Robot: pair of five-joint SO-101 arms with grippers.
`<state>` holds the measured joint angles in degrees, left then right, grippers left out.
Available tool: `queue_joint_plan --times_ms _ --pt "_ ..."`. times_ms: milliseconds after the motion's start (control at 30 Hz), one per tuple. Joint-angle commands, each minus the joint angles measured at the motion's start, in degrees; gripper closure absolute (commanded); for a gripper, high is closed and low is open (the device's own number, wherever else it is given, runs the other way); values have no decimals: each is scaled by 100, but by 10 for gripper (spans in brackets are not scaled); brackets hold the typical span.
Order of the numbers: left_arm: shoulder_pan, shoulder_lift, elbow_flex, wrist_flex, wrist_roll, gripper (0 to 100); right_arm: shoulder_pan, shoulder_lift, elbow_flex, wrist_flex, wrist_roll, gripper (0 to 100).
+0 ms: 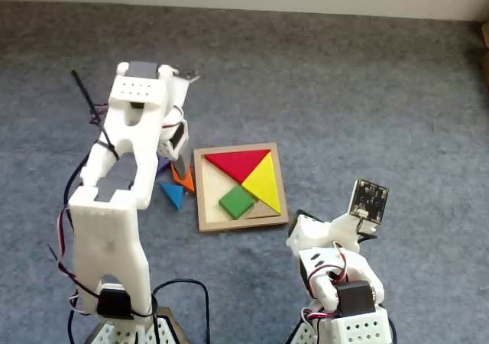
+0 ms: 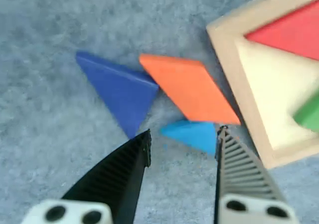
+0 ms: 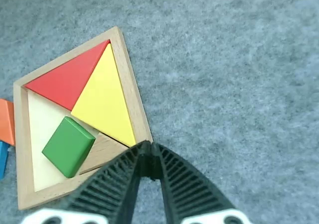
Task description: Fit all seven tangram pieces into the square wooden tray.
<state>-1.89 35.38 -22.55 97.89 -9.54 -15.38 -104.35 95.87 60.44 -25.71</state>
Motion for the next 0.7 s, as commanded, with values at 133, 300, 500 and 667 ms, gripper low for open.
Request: queue_joint_plan --times_ms 133,300,500,667 --pt "-57 664 -92 -677 211 776 84 -84 602 -101 62 994" --pt "119 655 -92 -686 352 774 84 -84 602 -101 62 994" --pt "418 655 -84 -765 369 775 84 -84 602 -101 62 994" --pt "673 655 -84 -765 378 776 84 -84 602 -101 62 994"
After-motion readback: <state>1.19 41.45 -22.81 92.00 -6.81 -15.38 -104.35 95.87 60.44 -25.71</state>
